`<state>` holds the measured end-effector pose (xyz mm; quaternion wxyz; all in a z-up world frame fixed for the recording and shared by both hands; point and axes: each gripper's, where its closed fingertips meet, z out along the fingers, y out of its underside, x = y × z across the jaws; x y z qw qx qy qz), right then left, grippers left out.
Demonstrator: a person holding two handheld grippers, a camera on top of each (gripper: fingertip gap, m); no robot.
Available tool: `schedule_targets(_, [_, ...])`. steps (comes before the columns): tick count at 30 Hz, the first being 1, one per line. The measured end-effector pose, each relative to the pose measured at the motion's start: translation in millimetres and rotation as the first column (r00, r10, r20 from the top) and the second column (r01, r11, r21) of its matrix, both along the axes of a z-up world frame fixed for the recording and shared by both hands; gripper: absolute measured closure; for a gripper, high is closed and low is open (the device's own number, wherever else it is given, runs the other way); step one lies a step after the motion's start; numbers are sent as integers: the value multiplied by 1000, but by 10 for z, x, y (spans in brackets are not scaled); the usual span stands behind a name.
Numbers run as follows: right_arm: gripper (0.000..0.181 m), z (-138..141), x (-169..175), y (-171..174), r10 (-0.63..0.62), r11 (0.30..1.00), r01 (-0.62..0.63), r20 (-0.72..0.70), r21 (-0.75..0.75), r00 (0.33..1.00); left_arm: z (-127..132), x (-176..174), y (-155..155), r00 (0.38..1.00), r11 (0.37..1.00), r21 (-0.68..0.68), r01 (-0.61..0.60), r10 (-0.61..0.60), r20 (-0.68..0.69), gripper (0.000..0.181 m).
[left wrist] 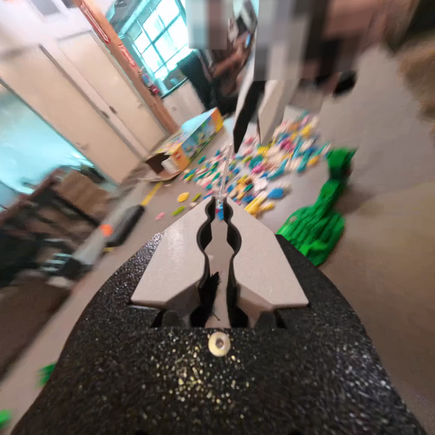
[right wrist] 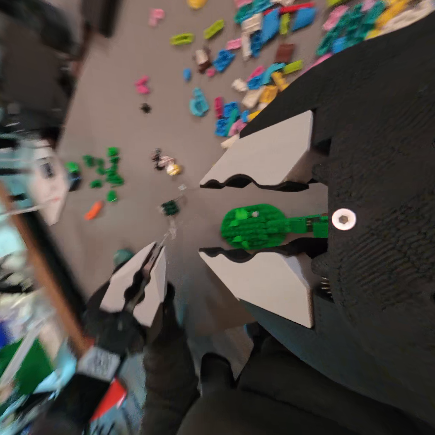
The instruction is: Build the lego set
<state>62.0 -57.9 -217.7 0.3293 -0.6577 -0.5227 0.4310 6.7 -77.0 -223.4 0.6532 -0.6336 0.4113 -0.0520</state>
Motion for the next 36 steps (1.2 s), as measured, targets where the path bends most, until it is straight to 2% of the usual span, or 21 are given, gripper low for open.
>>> schedule_targets(1, [137,130,-42,-79,39,999,-35,-102,38,994,92,27,-50,986,994,-80,75,-62,155,178])
schedule_targets(2, [141,251,-94,-158,68,995,-53,-192,80,979,177,77,-119,947,973,-146,180,-131,294,178])
schedule_targets(4, [146,380,-197,-301,125,984,-83,-277,158,953,331,178,-262,828,899,-201,389,-246,504,178])
schedule_targets(7, [153,524,-294,-461,206,964,-124,-363,236,909,485,207,-339,663,810,-202,551,-278,695,178])
schedule_targets(9, [160,627,-307,-528,238,962,-152,-424,226,874,546,188,-348,589,777,-192,600,-266,763,178])
schedule_targets(13, [167,641,-363,-522,238,968,-172,-444,185,864,530,195,-358,577,771,-195,607,-259,774,178])
schedule_targets(15, [179,632,-382,-524,244,966,-172,-450,195,859,537,196,-355,569,767,-197,610,-252,783,178])
schedule_targets(17, [180,619,-384,-521,240,968,-176,-452,178,859,535,185,-344,568,767,-201,609,-244,786,178])
schedule_targets(19, [180,555,-386,-523,235,967,-166,-426,193,873,493,180,-345,595,773,-224,593,-233,770,177])
schedule_targets(20, [180,521,-375,-516,227,966,-150,-411,210,883,445,146,-326,640,800,-238,550,-221,736,175])
schedule_targets(22, [180,488,-299,-498,210,966,-128,-396,224,894,289,-77,-199,777,893,-266,362,-132,616,149])
schedule_targets(23, [179,471,-250,-475,196,968,-114,-389,226,900,164,-218,-134,847,920,-291,261,-73,526,137])
schedule_targets(24, [179,446,-206,-450,185,968,-102,-377,228,907,4,-359,-69,907,930,-331,162,-8,421,127])
schedule_targets(26, [179,386,-155,-391,162,970,-84,-354,227,921,-338,-574,3,975,909,-417,18,75,207,117])
schedule_targets(28, [180,342,-154,-360,154,973,-81,-343,217,927,-602,-683,21,996,884,-465,-54,82,39,118])
schedule_targets(31, [179,256,-182,-349,152,970,-84,-306,226,940,-813,-783,67,991,898,-429,-101,55,-119,126])
schedule_targets(36, [179,163,-184,-350,154,973,-97,-273,211,950,-904,-801,169,995,885,-463,-39,-7,-97,125])
